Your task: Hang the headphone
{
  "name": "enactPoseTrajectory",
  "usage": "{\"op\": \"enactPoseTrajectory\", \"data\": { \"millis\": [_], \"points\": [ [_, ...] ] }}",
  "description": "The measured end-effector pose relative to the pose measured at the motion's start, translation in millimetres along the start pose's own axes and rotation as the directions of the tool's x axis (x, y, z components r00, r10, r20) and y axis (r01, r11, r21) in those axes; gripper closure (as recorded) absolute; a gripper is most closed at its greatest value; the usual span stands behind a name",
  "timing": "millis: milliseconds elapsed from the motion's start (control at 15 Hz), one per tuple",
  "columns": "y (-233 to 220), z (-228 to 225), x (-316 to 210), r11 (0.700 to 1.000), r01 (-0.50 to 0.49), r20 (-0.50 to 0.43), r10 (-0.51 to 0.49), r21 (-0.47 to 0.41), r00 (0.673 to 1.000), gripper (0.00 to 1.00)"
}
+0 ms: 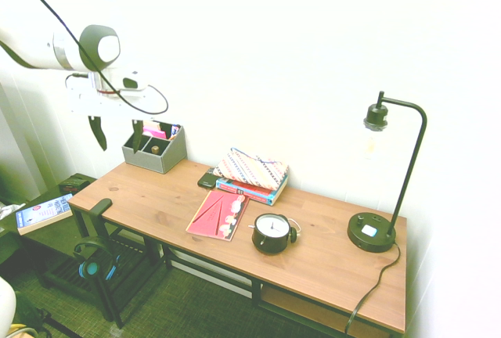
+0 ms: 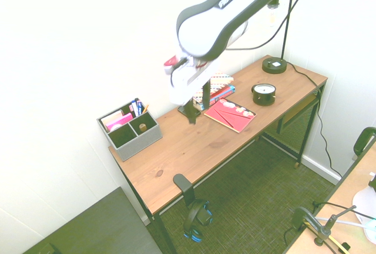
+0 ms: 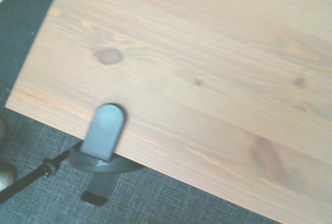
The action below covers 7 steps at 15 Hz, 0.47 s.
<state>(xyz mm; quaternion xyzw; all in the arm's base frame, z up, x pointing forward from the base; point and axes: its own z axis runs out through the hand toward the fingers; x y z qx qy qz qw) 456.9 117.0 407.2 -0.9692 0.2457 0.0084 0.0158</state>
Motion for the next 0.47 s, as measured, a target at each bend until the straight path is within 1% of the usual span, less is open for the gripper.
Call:
{"op": "enactPoseTrajectory", "data": {
  "millis": [200,333,467],
  "points": [
    [66,-27,2,0.998,-0.063,-0.018,0.062,-0.009,0.998,0.0],
    [88,-29,9,0.995,-0.089,-0.038,0.087,-0.036,0.995,0.0],
    [101,-23,22,0.987,-0.138,-0.092,0.13,-0.081,0.987,0.0]
  ]
}}
